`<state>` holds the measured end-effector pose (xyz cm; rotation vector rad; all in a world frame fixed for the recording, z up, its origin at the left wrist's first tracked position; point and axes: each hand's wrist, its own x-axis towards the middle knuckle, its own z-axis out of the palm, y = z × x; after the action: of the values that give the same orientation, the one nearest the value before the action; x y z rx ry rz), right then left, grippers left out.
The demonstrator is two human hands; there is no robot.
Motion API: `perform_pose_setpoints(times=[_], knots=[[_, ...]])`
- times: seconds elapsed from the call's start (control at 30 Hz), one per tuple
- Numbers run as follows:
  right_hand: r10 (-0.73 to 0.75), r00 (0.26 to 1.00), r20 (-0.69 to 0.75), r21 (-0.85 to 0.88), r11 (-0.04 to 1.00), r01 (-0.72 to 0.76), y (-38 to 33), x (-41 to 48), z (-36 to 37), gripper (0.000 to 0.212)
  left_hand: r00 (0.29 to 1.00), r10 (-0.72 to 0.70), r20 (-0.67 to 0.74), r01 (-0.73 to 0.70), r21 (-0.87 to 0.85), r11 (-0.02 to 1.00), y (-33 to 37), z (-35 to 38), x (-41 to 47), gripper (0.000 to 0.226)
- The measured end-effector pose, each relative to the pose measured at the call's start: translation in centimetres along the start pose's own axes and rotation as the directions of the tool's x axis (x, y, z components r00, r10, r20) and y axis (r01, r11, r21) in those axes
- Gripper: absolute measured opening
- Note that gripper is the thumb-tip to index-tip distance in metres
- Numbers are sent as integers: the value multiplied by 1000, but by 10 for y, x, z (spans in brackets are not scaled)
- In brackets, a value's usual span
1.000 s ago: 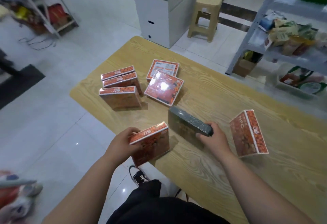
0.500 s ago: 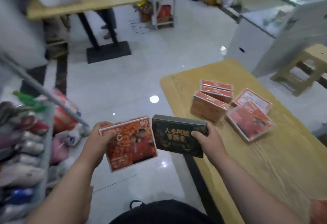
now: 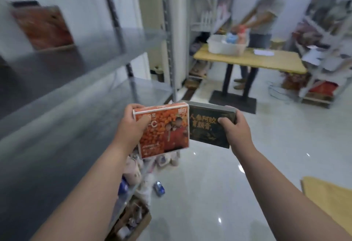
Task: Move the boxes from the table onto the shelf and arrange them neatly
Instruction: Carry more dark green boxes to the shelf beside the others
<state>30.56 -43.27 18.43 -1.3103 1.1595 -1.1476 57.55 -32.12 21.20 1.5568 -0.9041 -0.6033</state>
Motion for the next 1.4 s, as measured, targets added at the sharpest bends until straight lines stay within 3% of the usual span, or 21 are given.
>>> perform_pose_setpoints(times=[0.23,0.43,0.67,0.9,1.1,1.4], knots=[[-214,958,193,103,975,197,-85,105,66,33,962,147,-229,-140,45,989,89,-23,46,28],[-337,880,335,214,937,277,-143,179,113,16,874,178,-453,-147,102,984,137,-50,70,25],[-356,788,502,318,924,214,-170,227,176,47,712,182,-679,-115,143,983,151,-74,84,22],[-357,721,594,314,928,201,-183,252,248,56,575,132,-808,-73,110,991,147,-118,119,29],[-386,698,603,281,922,268,-186,276,312,50,594,136,-793,-120,79,990,149,-155,174,33],[-423,718,553,268,906,327,-187,313,376,40,665,179,-725,-70,178,982,121,-226,269,31]])
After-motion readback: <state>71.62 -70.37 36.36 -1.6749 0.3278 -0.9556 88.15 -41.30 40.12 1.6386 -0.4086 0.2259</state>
